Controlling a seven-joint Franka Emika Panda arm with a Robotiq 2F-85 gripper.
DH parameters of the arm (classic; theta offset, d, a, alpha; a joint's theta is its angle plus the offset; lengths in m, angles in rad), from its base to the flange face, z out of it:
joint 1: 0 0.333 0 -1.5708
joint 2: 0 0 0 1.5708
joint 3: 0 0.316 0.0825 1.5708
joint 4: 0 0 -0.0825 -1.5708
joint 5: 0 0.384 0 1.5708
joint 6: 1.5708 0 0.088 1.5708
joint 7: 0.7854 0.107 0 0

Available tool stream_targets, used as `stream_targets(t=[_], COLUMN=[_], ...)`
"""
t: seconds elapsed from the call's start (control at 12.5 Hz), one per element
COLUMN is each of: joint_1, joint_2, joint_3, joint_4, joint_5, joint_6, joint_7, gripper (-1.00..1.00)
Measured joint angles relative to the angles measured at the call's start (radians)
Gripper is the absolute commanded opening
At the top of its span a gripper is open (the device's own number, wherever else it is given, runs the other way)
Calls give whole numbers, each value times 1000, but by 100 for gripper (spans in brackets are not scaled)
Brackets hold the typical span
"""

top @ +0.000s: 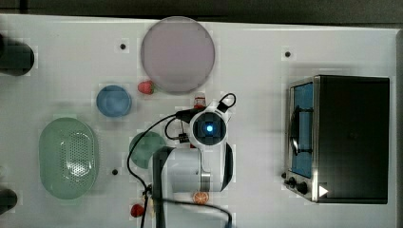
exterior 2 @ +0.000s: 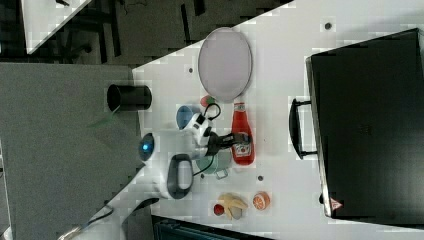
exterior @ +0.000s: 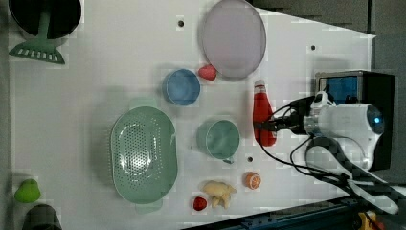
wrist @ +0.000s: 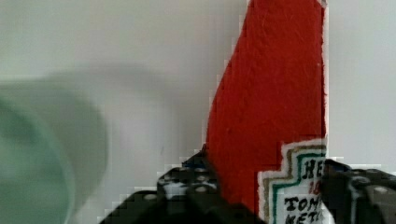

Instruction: Pick Ketchup from the table and place it in strainer.

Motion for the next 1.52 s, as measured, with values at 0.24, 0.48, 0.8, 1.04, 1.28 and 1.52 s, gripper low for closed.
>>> stream_targets(t=[0.24,0.48,0.8,1.04,1.28,1.52], joint_1=[5,-5,-5,21,59,86], joint_2=[-166,-286,-336,-315,-245,-149], joint_3=[18,49,146,266,419,567], joint_4=[84,275,418,416,396,383], joint_5=[4,20,47,72,72,68], joint_6=[-282,-545,-650,-656,-624,-514], joint_7=[0,0,69,224,441,674], gripper=[20,20,20,20,20,20])
